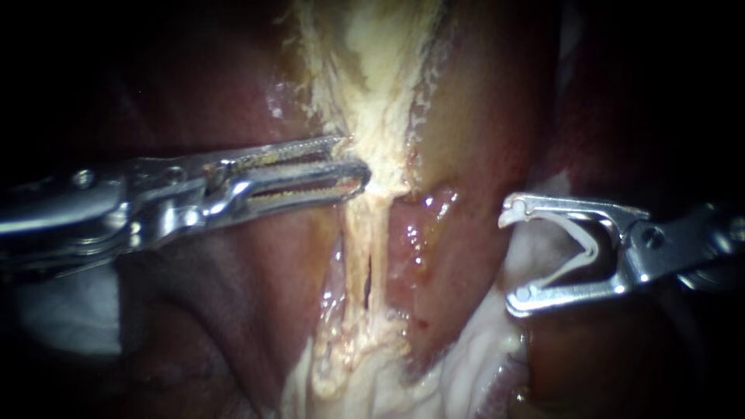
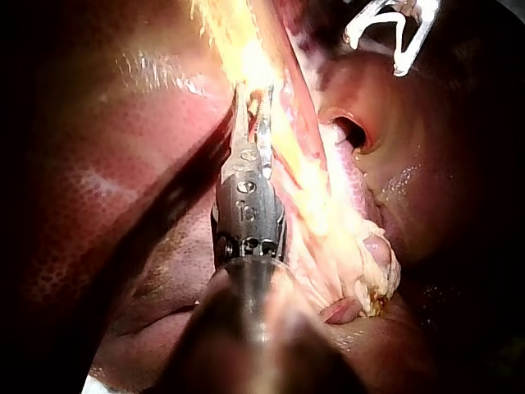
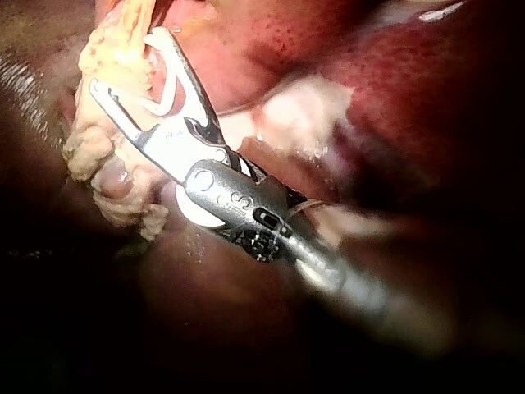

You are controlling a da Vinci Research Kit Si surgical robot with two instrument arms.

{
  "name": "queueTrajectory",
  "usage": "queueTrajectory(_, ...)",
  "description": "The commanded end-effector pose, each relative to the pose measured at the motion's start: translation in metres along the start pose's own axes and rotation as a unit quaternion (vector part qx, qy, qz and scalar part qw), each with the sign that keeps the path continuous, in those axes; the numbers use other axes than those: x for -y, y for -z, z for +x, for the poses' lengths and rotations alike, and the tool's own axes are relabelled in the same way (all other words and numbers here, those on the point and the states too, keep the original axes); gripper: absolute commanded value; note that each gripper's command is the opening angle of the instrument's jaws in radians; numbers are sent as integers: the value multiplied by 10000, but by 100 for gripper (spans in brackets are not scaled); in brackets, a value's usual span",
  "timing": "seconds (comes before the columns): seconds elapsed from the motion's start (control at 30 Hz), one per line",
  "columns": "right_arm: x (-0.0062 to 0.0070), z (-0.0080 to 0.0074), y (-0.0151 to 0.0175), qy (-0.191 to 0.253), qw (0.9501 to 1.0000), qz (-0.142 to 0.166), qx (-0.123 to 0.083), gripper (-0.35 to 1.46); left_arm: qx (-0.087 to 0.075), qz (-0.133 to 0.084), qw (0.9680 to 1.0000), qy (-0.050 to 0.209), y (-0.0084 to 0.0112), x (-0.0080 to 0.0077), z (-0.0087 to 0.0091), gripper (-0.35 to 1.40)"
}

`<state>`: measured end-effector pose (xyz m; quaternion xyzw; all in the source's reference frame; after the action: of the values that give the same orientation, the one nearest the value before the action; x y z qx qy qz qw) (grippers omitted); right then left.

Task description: Grabbing gallbladder

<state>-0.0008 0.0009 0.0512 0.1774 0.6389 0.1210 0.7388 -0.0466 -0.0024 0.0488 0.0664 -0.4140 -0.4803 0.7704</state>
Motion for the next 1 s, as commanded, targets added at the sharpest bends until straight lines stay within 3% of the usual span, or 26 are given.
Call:
queueTrajectory(0.03, 0, 0, 0, 0, 10000, 0, 1, 58, -13, -3, 10000, 23, 0, -1, -1, -23)
queueTrajectory(0.07, 0, 0, 0, 0, 10000, 0, 1, 58, -57, -10, 10000, 18, 0, -2, -1, -35)
queueTrajectory(0.2, 0, 0, 0, 0, 10000, 0, 0, 58, -435, -65, 9990, 65, 2, -4, 1, -35)
queueTrajectory(0.4, 0, 0, 0, 0, 10000, 1, 0, 58, -555, -69, 9984, 105, 11, -8, 2, -35)
queueTrajectory(0.6, 0, 0, 0, -1, 10000, 1, 1, 58, -581, -96, 9977, 322, 20, -2, -1, -35)
queueTrajectory(1.0, 0, 0, 0, -1, 10000, -2, 1, 58, -594, -104, 9977, 323, 19, -1, -1, -35)
